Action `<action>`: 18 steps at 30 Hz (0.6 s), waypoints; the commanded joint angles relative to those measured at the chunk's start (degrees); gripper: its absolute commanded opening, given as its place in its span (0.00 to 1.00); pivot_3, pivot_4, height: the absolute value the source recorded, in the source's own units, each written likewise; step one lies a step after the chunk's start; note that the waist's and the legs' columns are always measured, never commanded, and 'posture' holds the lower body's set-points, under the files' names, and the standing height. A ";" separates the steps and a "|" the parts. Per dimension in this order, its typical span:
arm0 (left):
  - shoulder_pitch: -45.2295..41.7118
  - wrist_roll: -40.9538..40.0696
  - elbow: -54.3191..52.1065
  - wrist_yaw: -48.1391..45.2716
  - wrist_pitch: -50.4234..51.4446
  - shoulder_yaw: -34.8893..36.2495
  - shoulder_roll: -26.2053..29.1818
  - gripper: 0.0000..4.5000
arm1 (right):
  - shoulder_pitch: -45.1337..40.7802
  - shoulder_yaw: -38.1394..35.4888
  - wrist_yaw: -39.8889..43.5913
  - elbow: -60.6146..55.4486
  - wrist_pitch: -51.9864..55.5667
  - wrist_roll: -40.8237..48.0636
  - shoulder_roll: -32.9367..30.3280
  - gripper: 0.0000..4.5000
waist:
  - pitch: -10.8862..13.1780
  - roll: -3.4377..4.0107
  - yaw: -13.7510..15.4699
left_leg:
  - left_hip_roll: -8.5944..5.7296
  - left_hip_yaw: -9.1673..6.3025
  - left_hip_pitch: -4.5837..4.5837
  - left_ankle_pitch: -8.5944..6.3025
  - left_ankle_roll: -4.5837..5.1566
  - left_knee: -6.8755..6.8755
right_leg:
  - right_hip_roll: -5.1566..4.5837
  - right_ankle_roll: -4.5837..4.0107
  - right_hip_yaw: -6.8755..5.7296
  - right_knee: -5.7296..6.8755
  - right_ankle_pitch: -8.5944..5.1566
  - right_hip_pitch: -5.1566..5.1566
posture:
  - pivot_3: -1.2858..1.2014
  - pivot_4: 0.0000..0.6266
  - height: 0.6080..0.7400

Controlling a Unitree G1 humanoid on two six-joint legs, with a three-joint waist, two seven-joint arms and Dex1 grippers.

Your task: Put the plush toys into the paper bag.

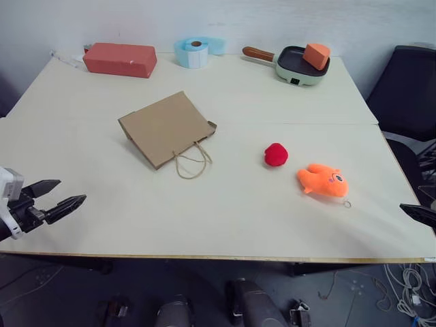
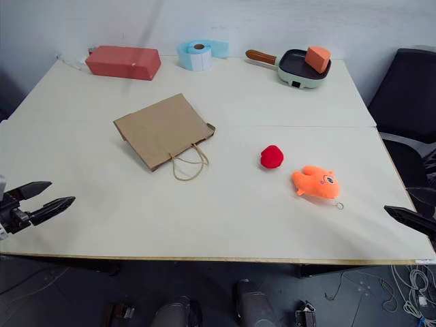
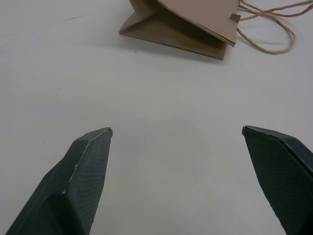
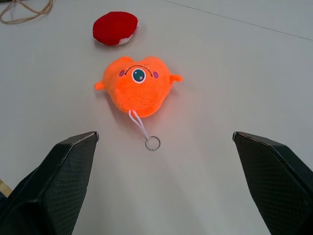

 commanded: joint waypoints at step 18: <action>-6.01 1.38 2.96 -0.62 -1.77 -2.50 2.71 0.99 | 2.03 -3.75 -3.55 -4.31 -0.21 -0.04 2.54 1.00 | -0.01 0.01 -0.02 | 0.00 0.01 0.01 0.00 -0.02 0.02 | 0.00 0.00 -0.02 0.05 0.00 0.00 | 0.52 0.24 1.00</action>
